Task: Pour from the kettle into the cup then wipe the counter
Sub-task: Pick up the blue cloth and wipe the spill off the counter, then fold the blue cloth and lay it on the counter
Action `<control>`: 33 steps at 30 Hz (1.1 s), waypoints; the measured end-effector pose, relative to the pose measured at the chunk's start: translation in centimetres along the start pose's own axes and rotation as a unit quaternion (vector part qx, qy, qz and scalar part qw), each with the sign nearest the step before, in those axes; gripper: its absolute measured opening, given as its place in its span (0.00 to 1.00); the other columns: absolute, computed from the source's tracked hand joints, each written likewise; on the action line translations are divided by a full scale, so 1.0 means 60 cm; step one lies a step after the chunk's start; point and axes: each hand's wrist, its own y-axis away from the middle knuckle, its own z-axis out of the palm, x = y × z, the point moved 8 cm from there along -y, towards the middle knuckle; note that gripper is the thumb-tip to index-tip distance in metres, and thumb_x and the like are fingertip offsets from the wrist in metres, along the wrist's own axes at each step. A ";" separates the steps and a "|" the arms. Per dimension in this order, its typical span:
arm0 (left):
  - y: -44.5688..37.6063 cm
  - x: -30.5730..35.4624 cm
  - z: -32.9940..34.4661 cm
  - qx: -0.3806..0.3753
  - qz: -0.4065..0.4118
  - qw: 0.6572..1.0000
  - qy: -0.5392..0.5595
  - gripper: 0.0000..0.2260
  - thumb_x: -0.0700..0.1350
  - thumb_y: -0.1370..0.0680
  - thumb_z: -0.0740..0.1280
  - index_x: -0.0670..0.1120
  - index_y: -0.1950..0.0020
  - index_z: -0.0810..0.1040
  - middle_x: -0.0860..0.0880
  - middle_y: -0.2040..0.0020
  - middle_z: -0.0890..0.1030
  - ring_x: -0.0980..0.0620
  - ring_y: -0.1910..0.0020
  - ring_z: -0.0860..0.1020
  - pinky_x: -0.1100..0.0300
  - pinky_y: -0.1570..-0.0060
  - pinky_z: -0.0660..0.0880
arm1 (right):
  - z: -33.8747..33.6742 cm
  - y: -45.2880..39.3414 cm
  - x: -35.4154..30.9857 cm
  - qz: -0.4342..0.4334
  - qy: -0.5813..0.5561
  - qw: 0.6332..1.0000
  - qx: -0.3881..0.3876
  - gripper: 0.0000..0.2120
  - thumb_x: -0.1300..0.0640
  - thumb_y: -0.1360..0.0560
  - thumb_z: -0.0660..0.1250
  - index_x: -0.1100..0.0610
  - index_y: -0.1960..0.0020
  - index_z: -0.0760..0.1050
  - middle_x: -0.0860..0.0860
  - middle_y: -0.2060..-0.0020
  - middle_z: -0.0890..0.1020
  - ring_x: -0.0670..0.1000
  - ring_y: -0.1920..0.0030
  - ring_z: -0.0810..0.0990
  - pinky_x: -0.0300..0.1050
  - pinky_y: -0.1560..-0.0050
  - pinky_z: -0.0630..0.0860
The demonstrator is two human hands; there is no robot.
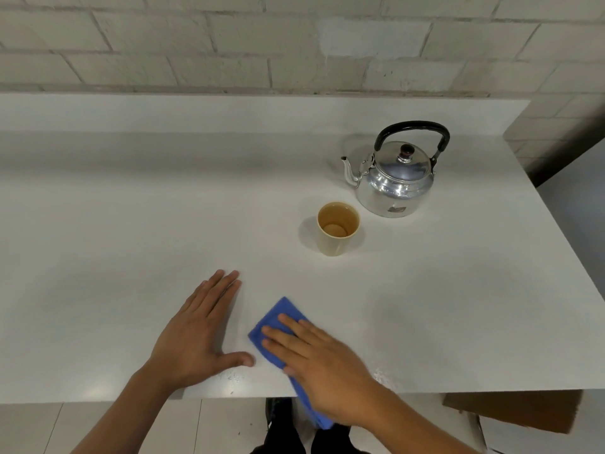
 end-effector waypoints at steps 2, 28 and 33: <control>0.000 0.002 -0.003 0.001 0.000 1.000 -0.002 0.59 0.82 0.33 0.63 0.45 0.15 0.53 0.52 0.14 0.50 0.52 0.15 0.47 0.54 0.19 0.48 | -0.016 0.055 0.043 0.030 -0.019 0.999 0.020 0.24 0.52 0.15 0.53 0.49 0.19 0.57 0.41 0.19 0.54 0.46 0.19 0.47 0.44 0.21 0.44; -0.103 0.358 0.027 0.037 0.213 0.962 0.169 0.19 0.55 0.22 0.75 0.46 0.36 0.82 0.48 0.41 0.82 0.47 0.42 0.78 0.47 0.43 0.76 | -0.197 0.032 0.332 0.257 -0.122 0.957 0.055 0.24 0.62 0.21 0.65 0.55 0.25 0.69 0.52 0.32 0.72 0.53 0.33 0.68 0.44 0.30 0.63; -0.108 0.422 0.066 -0.019 0.267 0.959 0.091 0.22 0.54 0.22 0.72 0.47 0.30 0.78 0.47 0.37 0.78 0.46 0.38 0.75 0.50 0.41 0.74 | -0.192 0.030 0.332 0.252 -0.097 0.962 0.033 0.21 0.60 0.20 0.63 0.56 0.28 0.72 0.52 0.37 0.73 0.53 0.35 0.68 0.47 0.31 0.67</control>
